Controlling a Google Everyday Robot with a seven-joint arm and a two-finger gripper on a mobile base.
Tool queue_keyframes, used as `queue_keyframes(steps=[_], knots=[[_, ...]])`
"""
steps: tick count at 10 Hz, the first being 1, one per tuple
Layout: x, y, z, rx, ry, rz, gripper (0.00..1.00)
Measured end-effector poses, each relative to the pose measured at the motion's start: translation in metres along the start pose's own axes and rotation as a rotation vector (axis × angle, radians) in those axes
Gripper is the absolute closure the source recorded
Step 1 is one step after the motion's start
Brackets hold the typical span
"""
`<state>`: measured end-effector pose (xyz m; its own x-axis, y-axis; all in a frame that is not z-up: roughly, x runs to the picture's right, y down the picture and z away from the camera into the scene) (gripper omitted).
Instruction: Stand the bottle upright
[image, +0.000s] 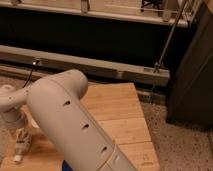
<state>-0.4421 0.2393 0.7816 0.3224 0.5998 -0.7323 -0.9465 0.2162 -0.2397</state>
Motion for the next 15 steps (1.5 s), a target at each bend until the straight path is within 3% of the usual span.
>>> queue_keyframes(steps=[2,3,6,7,9,15], knots=[[-0.014,0.006,0.017,0.040,0.011,0.041,0.42],[-0.023,0.012,0.017,0.047,-0.005,0.059,0.53],[-0.030,0.023,-0.011,0.049,-0.063,0.072,0.81],[-0.030,0.023,-0.028,0.029,-0.081,0.079,0.93],[-0.036,0.013,-0.053,-0.056,-0.095,0.105,1.00],[-0.068,-0.062,-0.148,-0.557,-0.134,0.126,1.00]])
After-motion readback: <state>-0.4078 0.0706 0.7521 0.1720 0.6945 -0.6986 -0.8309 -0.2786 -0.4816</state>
